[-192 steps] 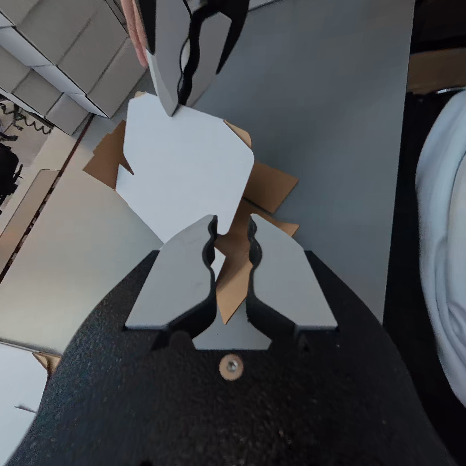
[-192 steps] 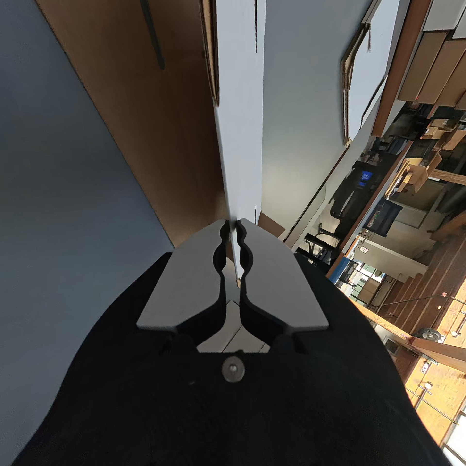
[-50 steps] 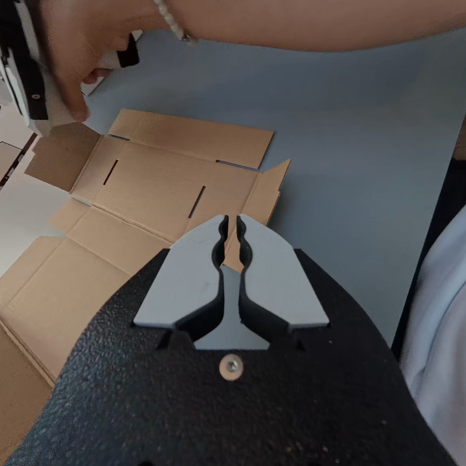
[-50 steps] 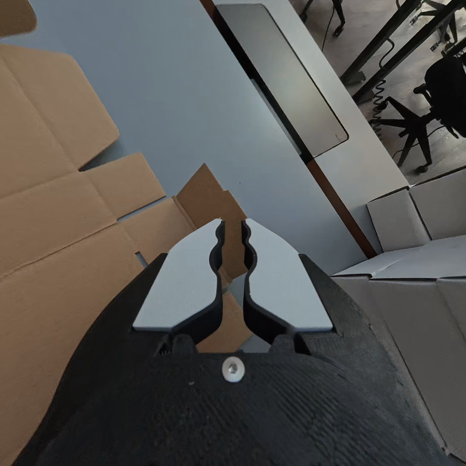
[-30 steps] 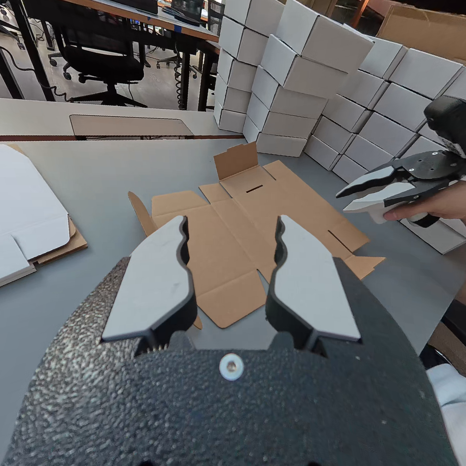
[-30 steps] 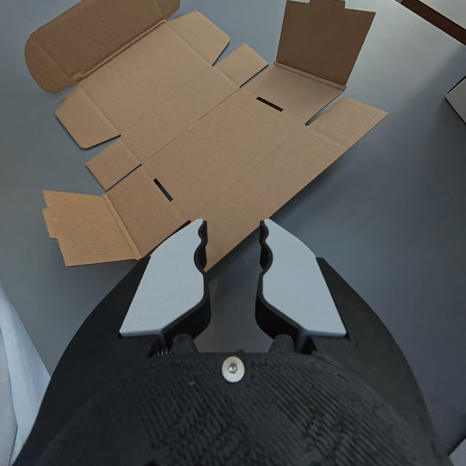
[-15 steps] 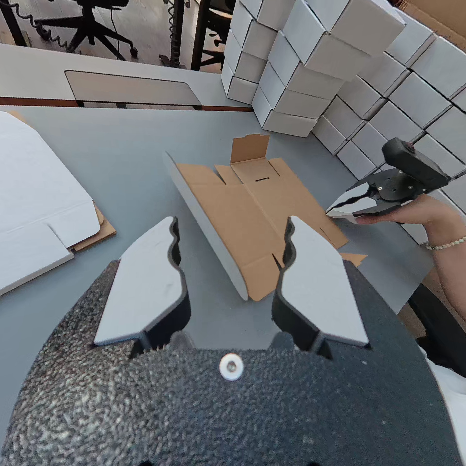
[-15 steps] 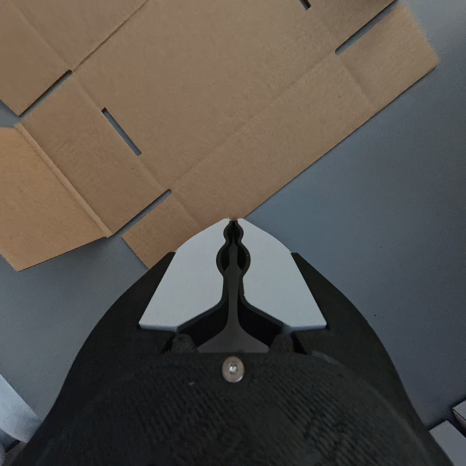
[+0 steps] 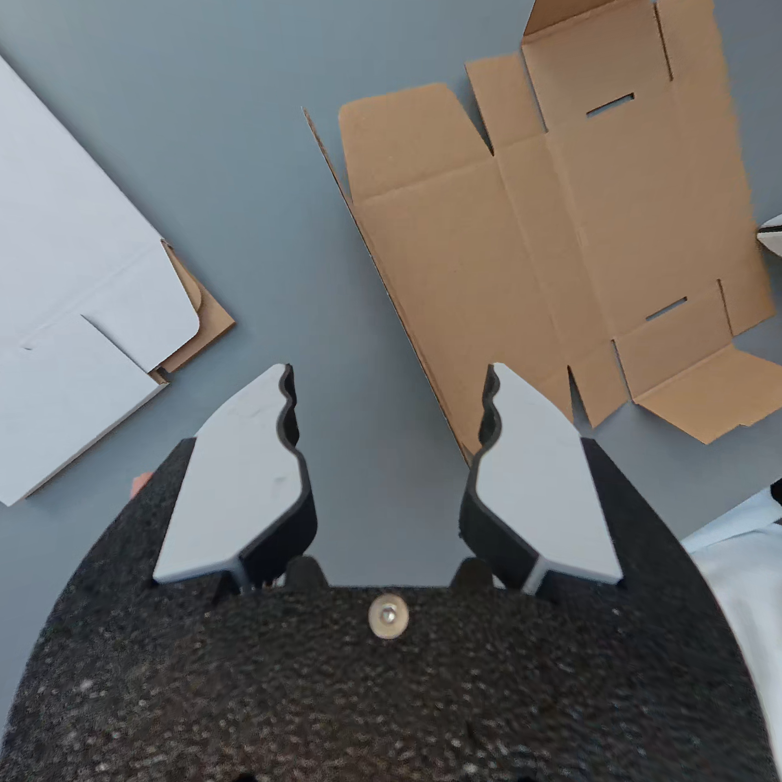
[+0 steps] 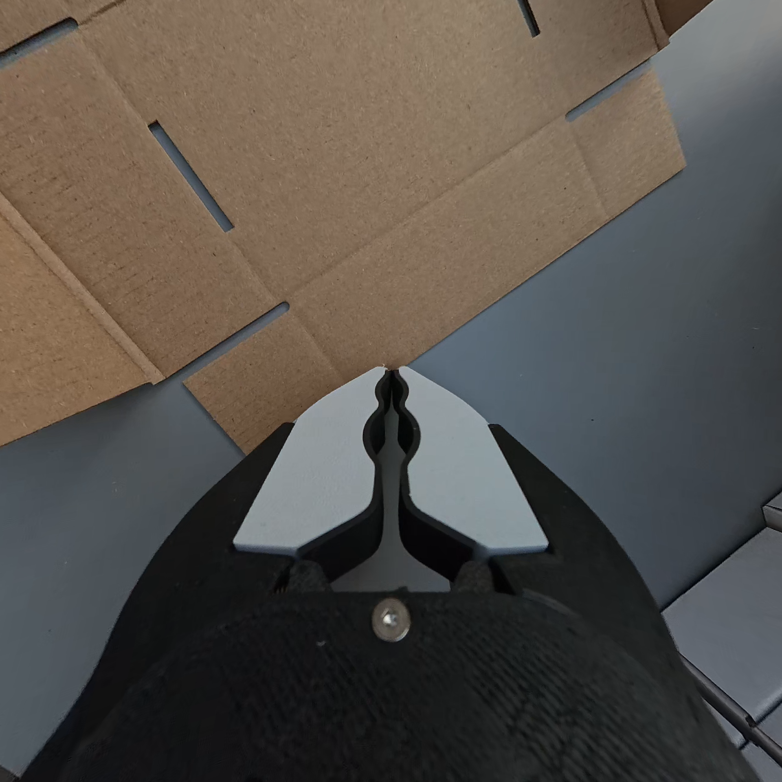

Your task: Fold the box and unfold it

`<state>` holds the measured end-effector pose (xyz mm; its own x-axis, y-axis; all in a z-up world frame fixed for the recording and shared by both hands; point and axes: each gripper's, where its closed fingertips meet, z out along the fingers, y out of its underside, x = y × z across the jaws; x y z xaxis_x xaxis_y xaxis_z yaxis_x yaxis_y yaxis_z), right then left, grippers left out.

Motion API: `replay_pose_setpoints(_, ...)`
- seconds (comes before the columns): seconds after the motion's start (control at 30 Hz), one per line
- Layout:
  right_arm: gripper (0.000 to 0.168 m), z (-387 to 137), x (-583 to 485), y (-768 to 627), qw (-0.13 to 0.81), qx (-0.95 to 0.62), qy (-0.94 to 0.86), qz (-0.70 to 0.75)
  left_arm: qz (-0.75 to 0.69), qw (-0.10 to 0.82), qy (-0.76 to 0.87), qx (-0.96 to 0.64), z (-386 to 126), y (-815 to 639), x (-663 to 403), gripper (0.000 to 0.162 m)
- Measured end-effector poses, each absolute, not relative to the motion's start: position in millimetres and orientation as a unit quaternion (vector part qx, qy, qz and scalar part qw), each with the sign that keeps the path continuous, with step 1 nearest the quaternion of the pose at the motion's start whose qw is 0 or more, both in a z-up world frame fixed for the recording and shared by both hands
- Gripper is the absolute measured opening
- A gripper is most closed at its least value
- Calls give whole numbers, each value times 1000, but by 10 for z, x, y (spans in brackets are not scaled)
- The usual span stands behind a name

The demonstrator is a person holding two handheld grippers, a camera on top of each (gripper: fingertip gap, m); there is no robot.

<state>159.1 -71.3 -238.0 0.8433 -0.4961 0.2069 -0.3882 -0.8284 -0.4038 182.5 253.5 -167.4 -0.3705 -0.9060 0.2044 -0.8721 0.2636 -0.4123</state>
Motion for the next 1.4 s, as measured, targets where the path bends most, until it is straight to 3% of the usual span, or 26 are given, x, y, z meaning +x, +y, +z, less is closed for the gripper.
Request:
replay_pose_setpoints(0.03,0,-2380,1591,-712,177,-943,234,-156,-226,20,798,-559,-1720,2487,1833,84)
replay_pose_setpoints(0.3,0,-2380,1591,-715,205,-936,239,-159,-171,-93,812,-551,-2157,2159,1698,77)
replay_pose_setpoints(0.4,0,-2381,1591,-715,211,-936,237,-155,-193,-153,804,-541,-2212,2054,1564,53)
replay_pose_setpoints(0.43,0,-2381,1590,-715,213,-936,235,-154,-209,-176,798,-538,-2209,2029,1526,38)
replay_pose_setpoints(0.63,0,-2380,1549,-693,246,-936,232,-95,-428,-307,699,-484,-1836,1926,1407,7)
replay_pose_setpoints(0.8,0,-2323,1557,-619,300,-919,256,-15,-566,-374,589,-438,-1615,1986,1242,3)
replay_pose_setpoints(0.87,1,-2215,1579,-594,328,-907,264,5,-574,-345,588,-454,-1719,2045,1225,2)
replay_pose_setpoints(0.97,24,-1847,1601,-537,414,-863,283,66,-600,-299,567,-478,-1718,2166,1277,1)
replay_pose_setpoints(1.13,50,-1153,1866,-590,539,-778,308,97,-646,-235,529,-497,-1541,2333,1365,2)
replay_pose_setpoints(1.4,51,-797,2067,-373,531,-782,286,155,-715,-233,475,-458,-1277,2096,1154,1)
